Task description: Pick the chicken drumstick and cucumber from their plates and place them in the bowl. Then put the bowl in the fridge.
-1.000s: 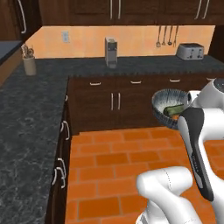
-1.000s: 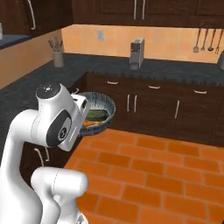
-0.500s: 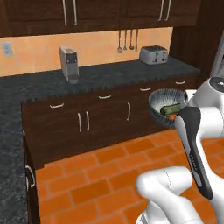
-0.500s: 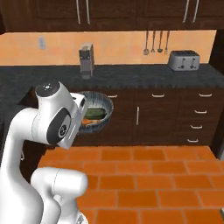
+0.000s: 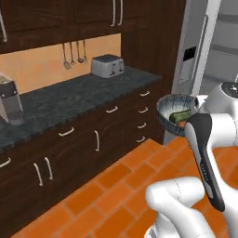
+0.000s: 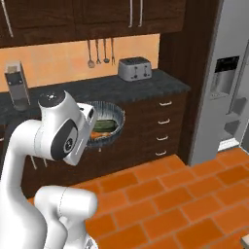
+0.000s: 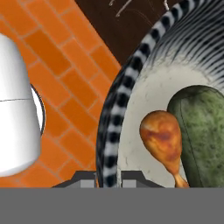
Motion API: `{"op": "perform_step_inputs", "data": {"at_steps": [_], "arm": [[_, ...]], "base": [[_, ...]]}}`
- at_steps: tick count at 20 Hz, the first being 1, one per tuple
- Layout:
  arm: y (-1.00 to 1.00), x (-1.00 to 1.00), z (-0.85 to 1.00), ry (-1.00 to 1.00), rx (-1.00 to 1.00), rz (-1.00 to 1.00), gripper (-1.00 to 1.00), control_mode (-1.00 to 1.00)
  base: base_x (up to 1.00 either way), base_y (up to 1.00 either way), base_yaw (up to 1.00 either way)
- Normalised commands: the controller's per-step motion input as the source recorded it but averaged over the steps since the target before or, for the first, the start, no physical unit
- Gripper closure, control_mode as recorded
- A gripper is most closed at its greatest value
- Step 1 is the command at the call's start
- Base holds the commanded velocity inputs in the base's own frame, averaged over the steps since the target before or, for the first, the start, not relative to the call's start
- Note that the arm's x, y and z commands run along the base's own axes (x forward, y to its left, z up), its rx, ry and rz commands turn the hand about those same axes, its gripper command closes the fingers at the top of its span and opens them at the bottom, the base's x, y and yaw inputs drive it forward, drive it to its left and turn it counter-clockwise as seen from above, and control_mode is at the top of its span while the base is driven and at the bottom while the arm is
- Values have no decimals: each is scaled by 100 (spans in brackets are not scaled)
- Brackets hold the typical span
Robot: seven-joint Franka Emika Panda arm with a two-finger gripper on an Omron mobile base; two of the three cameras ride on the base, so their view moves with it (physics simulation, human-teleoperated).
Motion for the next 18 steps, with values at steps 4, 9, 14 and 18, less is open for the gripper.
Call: {"op": "perform_step_inputs", "data": {"at_steps": [4, 9, 14, 18], "arm": [[0, 0, 0, 0, 0, 0, 100, 100], [0, 0, 0, 0, 0, 0, 100, 100], [0, 0, 0, 0, 0, 0, 100, 100], [0, 0, 0, 0, 0, 0, 100, 100]], "base": [[98, 0, -64], [100, 13, -59], [100, 45, -46], [100, 21, -23]]}}
